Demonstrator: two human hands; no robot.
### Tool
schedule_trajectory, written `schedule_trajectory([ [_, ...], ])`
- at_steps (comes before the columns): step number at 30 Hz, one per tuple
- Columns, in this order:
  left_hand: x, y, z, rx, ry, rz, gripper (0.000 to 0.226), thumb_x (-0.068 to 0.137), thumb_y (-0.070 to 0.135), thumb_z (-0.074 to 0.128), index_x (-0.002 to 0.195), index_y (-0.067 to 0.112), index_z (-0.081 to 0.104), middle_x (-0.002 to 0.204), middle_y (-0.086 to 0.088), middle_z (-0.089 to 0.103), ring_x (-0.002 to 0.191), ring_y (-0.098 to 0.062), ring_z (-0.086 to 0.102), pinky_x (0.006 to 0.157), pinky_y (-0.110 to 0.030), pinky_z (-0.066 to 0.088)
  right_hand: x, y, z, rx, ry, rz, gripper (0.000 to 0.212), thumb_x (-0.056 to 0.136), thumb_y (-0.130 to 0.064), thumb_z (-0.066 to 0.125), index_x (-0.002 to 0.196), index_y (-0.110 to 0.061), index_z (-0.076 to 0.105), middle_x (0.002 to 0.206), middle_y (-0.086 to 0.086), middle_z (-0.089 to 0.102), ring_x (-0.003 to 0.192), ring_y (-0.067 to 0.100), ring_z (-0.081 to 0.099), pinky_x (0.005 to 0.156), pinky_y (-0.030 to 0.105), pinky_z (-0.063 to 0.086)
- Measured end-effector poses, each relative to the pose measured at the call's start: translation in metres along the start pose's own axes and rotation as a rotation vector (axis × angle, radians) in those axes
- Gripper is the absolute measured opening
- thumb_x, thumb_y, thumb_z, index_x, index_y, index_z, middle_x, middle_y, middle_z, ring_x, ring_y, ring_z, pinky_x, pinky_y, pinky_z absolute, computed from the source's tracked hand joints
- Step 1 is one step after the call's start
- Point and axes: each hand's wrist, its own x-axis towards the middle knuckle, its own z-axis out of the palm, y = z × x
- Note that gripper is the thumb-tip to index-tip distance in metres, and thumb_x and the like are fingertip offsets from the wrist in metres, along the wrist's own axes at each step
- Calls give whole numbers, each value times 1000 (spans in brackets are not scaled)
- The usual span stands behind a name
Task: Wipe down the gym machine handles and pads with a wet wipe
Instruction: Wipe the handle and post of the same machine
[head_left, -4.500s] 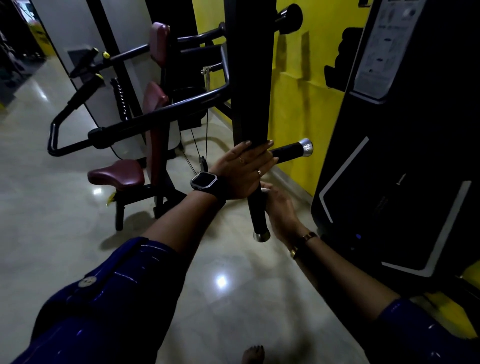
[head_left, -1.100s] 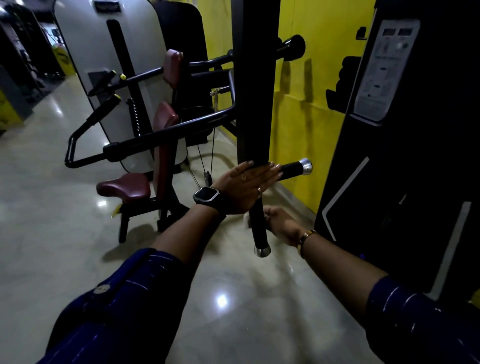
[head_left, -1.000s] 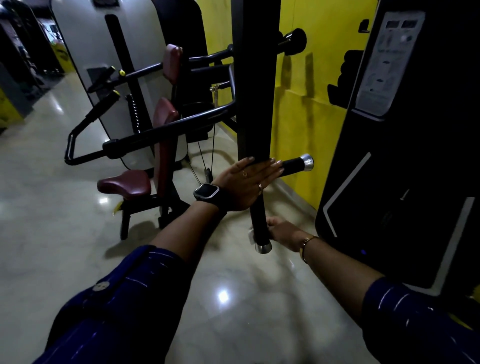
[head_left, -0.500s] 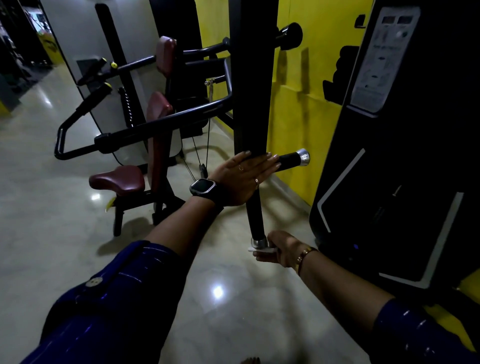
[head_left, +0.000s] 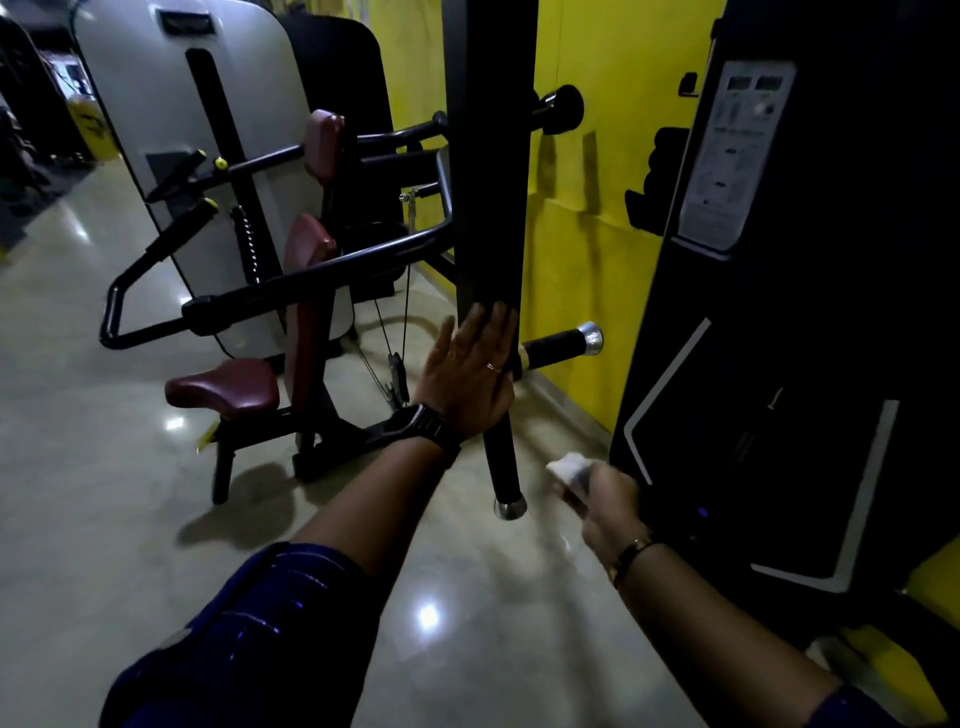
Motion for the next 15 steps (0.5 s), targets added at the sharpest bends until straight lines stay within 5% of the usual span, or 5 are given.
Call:
schedule_trajectory([
  [2,2,4,0,-53,13,-69,88,86,35,44,155,10,-4,163,-7,-16,150,-24,-12,120,-43,-1,7,-15,6,109,27,-146,14,86,-2,53,97,-3,62,90,16,63,80,28,62,76,40,57],
  [6,1,9,0,21,-20,-124,89,85,42,43,156,9,0,163,-8,-15,150,-22,-10,122,-42,-2,-5,-45,26,-88,94,-680,29,89,-2,60,116,-13,61,115,9,65,97,19,64,84,33,55],
  [10,15,13,-4,179,-24,-47,79,81,46,42,149,8,28,157,-8,17,150,-20,-13,120,-44,-11,-18,-69,45,-473,-22,-1244,55,82,13,46,133,-5,54,130,-1,57,120,5,50,103,11,35],
  [13,24,10,-3,190,-31,2,72,84,45,40,145,7,38,152,-5,28,150,-23,-12,121,-45,-5,-11,-73,62,-913,-265,-1352,64,77,16,41,137,-4,49,141,13,50,134,21,42,113,27,26],
  [15,24,8,-1,219,-44,12,79,84,47,38,150,4,27,155,-8,23,150,-25,-12,119,-44,1,4,-72,62,-1129,-325,-1408,61,80,12,40,138,-4,49,144,15,47,136,28,40,112,30,24],
])
